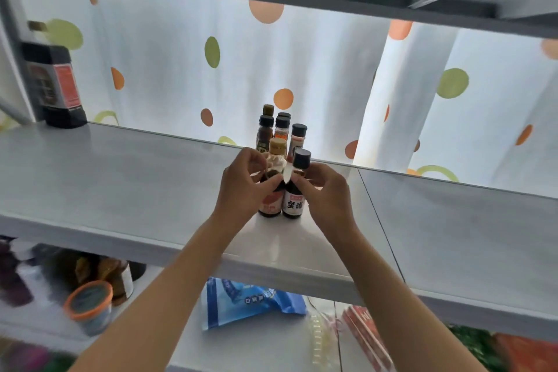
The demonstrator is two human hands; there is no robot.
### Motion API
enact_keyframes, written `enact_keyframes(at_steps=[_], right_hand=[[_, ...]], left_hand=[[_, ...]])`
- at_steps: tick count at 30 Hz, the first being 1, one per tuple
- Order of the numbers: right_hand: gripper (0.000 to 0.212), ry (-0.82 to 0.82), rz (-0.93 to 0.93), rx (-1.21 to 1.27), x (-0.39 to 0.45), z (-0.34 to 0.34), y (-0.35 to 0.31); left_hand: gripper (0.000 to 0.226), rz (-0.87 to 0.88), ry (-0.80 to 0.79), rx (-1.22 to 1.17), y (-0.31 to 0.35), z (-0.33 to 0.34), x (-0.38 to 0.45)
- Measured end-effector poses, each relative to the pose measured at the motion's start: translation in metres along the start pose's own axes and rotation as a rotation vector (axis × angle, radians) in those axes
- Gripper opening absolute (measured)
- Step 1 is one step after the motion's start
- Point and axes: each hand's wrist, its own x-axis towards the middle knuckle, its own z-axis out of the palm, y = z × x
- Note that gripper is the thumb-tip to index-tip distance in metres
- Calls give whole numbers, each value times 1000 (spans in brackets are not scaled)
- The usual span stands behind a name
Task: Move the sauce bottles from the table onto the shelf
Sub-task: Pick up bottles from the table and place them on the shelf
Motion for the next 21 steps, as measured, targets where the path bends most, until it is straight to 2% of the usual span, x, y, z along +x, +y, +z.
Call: enact_keyframes(at_steps=[3,5,8,12,17,21], right_hand=[[26,-62,-7,-12,-2,-4,7],[35,-130,-7,-48,-6,-7,12],[44,-204,14,-107,-8,-12,21],[39,-249,36,-139,2,-12,28],[38,-227,5,-250,36,0,39],[42,-201,81,-294,67,8,50]], left_hand=[[51,-45,-70,-44,-10,0,-9],[61,-72,-123,21,-14,2,-17],[57,-55,-61,174,-15,3,-22],[48,-47,-69,293,-12,4,-9],[49,-90,-38,386,-19,9,19],[55,-166,-5,408,-29,14,46]])
